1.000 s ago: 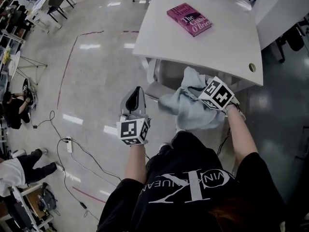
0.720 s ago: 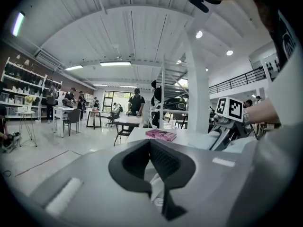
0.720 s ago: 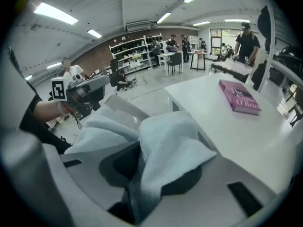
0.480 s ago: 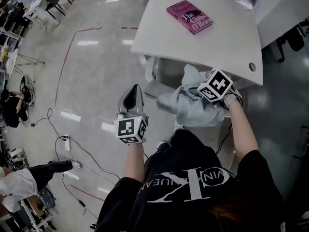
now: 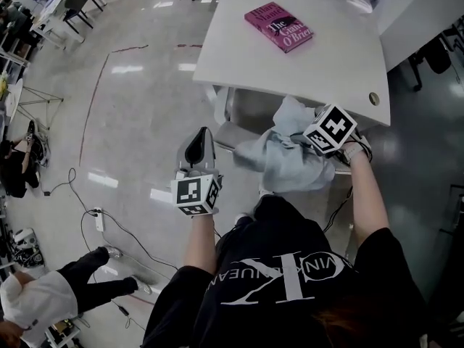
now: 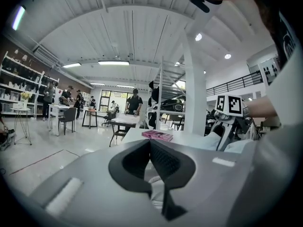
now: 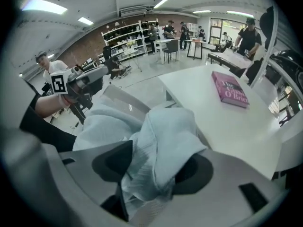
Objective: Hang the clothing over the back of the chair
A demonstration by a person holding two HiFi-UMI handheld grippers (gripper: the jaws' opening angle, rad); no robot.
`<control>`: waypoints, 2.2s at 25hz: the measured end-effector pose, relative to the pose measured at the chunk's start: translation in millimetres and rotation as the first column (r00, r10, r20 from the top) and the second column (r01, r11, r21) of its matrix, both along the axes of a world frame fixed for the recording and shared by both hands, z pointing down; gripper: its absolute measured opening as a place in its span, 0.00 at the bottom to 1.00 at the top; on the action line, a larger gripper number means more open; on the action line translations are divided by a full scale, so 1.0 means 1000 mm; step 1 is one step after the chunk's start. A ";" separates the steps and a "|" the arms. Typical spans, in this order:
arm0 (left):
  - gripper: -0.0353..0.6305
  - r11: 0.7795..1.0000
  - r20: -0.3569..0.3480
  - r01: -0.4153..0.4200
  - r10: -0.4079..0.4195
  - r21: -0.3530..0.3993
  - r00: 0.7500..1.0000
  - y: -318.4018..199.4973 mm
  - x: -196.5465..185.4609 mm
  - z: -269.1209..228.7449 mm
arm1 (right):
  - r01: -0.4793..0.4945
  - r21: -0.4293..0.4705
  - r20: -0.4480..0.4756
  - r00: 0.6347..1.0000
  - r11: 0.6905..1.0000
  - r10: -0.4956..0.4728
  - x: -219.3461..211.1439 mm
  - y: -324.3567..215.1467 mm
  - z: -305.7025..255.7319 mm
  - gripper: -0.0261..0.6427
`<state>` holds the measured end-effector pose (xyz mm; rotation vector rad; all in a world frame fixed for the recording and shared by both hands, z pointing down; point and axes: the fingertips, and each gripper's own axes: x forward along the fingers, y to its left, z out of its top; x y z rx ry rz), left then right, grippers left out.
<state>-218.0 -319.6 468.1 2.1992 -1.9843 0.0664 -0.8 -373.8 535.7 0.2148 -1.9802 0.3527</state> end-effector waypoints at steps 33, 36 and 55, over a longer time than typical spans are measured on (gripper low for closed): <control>0.07 0.982 0.031 -0.176 0.174 0.066 0.984 0.028 0.039 -0.036 | -0.535 0.307 0.489 0.798 0.787 0.352 0.056 0.046 -0.095 0.06; 0.07 0.980 0.038 -0.186 0.184 0.068 0.982 0.034 0.042 -0.038 | -0.567 0.339 0.554 0.765 0.750 0.328 0.061 0.052 -0.106 0.06; 0.07 0.969 0.053 -0.221 0.216 0.110 0.975 0.054 0.048 -0.059 | -0.711 0.445 0.687 0.661 0.544 0.302 0.093 0.084 -0.134 0.06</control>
